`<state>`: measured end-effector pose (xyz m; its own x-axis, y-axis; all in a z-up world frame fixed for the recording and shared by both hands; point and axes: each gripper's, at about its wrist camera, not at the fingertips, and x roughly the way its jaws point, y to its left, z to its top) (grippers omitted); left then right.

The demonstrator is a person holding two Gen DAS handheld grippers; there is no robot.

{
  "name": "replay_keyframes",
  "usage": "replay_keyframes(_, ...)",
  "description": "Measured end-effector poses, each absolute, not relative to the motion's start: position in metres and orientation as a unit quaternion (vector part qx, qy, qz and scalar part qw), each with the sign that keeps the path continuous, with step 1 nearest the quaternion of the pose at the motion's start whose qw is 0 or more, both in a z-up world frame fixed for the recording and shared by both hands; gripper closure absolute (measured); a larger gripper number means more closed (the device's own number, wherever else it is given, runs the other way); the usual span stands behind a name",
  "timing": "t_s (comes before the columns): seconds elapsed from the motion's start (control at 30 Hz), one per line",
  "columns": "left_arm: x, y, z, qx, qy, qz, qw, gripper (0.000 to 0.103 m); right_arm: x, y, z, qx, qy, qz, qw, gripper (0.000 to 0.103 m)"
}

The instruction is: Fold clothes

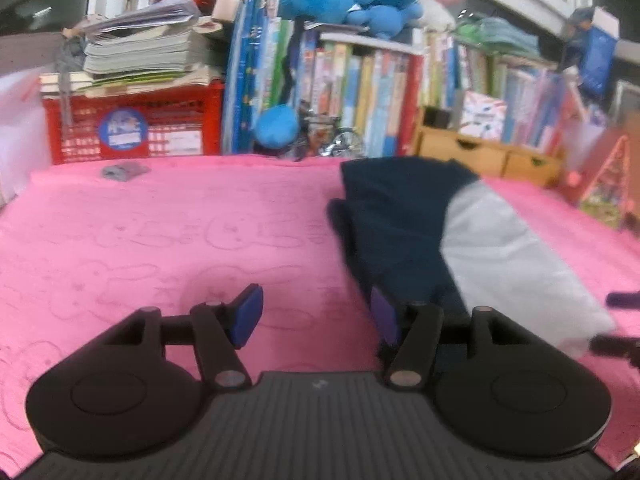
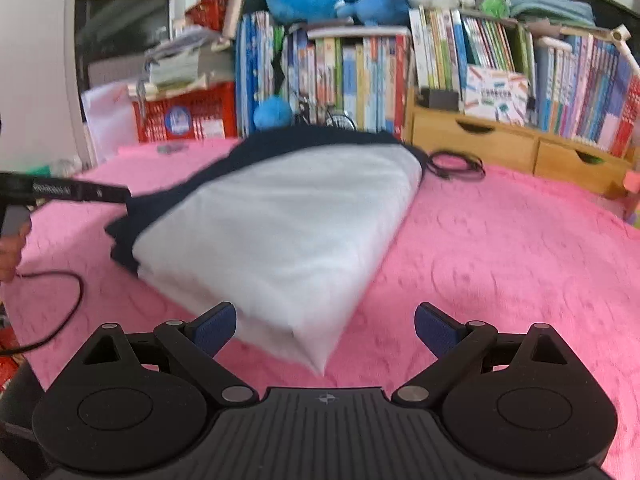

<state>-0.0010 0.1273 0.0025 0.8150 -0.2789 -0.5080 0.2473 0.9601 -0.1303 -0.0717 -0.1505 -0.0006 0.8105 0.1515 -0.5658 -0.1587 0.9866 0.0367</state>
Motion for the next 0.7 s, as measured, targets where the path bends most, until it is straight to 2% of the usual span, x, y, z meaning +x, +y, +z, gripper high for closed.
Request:
replay_keyframes(0.13,-0.004,0.127,0.000,-0.063,0.270,-0.157,0.948,0.044,-0.073,-0.152,-0.007,-0.006,0.311,0.047,0.949,0.008)
replay_keyframes(0.33,-0.007,0.141,0.000,-0.052,0.252,-0.151,0.954,0.042,-0.078,-0.156,-0.010,-0.097,0.340,-0.017,0.935,0.008)
replay_keyframes(0.5,0.007,0.163,0.006,-0.133,0.261,-0.176,0.940,0.039,-0.090,-0.169,0.013,-0.069,0.318,-0.007,0.946,0.007)
replay_keyframes(0.7,0.020,0.157,-0.005,-0.197,0.299,-0.213,0.909,0.038,-0.057,-0.188,0.020,0.067,0.317,0.001,0.946,0.007)
